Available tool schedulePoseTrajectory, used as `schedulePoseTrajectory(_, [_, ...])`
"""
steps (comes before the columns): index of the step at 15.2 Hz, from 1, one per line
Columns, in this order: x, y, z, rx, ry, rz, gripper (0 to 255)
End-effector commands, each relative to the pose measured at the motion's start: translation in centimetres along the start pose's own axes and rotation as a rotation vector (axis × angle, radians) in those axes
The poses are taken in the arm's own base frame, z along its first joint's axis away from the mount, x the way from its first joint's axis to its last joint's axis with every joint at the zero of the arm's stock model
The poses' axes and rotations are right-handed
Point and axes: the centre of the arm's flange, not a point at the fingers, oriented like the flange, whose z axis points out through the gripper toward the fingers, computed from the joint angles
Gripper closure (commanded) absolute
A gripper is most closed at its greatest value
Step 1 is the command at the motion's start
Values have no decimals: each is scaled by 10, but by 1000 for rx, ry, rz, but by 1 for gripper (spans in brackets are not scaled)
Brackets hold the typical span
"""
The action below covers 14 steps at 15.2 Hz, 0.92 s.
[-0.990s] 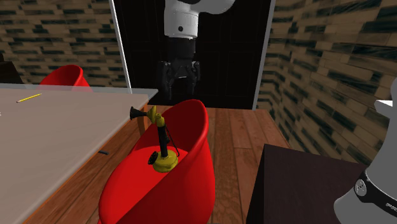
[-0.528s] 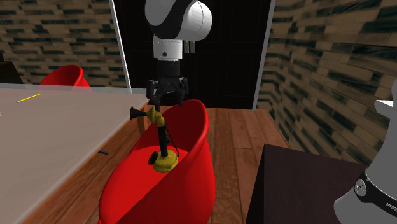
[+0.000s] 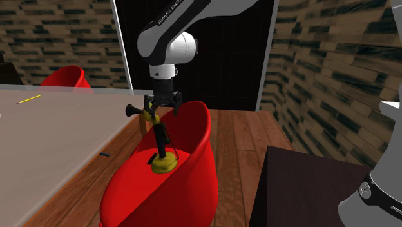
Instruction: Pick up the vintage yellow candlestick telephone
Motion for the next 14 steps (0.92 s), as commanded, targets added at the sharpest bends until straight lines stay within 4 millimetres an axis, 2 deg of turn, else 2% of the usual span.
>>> schedulePoseTrajectory(1, [21, 4, 16, -3, -2, 33, 0])
schedulePoseTrajectory(3, [42, 9, 32, -6, -5, 66, 0])
schedulePoseTrajectory(4, [46, 10, 35, -7, -5, 72, 0])
schedulePoseTrajectory(11, [49, 13, 75, -7, -5, 72, 0])
schedulePoseTrajectory(13, [49, 13, 75, -7, -5, 72, 0])
schedulePoseTrajectory(14, [51, 16, 72, -6, -5, 72, 255])
